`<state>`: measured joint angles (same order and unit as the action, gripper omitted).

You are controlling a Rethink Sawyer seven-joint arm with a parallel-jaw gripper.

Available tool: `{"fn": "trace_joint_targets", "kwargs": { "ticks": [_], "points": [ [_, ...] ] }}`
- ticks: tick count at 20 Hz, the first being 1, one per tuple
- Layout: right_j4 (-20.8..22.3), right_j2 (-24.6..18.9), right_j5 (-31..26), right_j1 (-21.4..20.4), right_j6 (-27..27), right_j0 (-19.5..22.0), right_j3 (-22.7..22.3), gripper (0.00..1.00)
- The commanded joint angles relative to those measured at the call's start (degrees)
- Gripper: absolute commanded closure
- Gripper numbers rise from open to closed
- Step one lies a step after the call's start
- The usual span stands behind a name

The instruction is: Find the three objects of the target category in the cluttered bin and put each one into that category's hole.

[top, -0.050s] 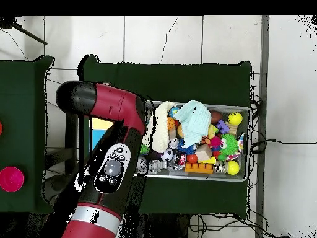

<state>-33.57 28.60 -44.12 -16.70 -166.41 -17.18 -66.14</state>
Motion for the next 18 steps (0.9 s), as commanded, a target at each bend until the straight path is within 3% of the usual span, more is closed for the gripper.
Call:
{"fn": "trace_joint_targets", "kwargs": {
  "ticks": [1, 6, 13, 18],
  "points": [
    [-1.6, -5.2, -5.6, -3.7, -12.0, -2.0, -10.5, 1.0],
    [-1.4, -5.1, -4.8, -3.1, -11.7, -1.9, -10.4, 1.0],
    [-1.1, -9.0, 7.6, 0.8, -5.9, 0.9, -13.8, 1.0],
    [0.6, -10.5, 13.2, 2.5, -3.2, 2.6, -15.2, 1.0]
  ]
}}
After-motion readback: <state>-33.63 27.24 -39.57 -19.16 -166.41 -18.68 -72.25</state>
